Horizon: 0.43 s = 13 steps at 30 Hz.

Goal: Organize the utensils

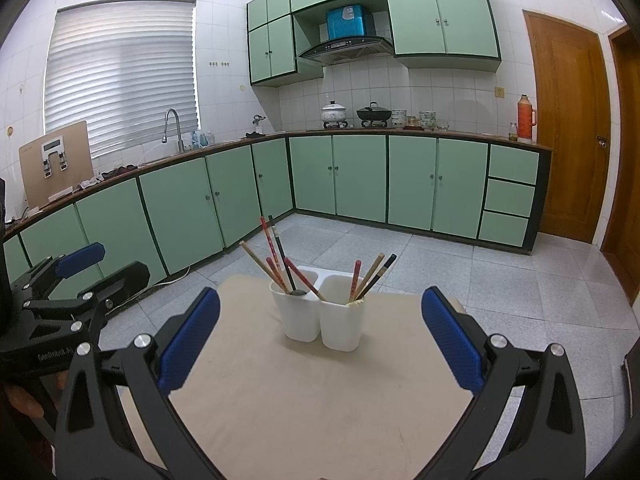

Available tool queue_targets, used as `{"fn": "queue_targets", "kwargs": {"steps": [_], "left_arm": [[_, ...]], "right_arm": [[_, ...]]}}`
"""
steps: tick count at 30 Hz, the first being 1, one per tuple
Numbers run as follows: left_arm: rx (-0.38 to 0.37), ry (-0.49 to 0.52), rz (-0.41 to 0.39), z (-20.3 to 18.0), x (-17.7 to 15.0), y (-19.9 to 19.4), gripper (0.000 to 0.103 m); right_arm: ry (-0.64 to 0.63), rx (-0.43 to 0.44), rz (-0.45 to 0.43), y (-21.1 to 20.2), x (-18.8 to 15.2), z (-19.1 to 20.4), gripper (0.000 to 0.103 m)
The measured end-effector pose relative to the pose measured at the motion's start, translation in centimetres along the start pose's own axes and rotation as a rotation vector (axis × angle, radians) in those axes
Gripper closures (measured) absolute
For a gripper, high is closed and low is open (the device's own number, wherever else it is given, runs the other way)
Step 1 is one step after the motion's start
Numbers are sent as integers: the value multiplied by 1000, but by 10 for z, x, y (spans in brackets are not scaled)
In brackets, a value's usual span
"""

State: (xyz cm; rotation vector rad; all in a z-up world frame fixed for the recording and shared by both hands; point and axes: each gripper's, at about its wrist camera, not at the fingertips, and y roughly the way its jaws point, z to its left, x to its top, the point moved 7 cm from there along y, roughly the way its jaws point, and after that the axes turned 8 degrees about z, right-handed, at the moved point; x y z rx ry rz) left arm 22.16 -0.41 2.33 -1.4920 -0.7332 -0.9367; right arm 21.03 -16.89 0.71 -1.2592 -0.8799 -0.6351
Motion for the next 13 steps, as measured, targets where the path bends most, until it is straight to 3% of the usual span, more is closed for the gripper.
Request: {"fn": "queue_targets", "kwargs": {"steps": [13], "left_arm": [[-1, 0, 4, 1, 0, 2, 6]], "right_arm": [[5, -1, 3, 0, 1, -3, 5]]}}
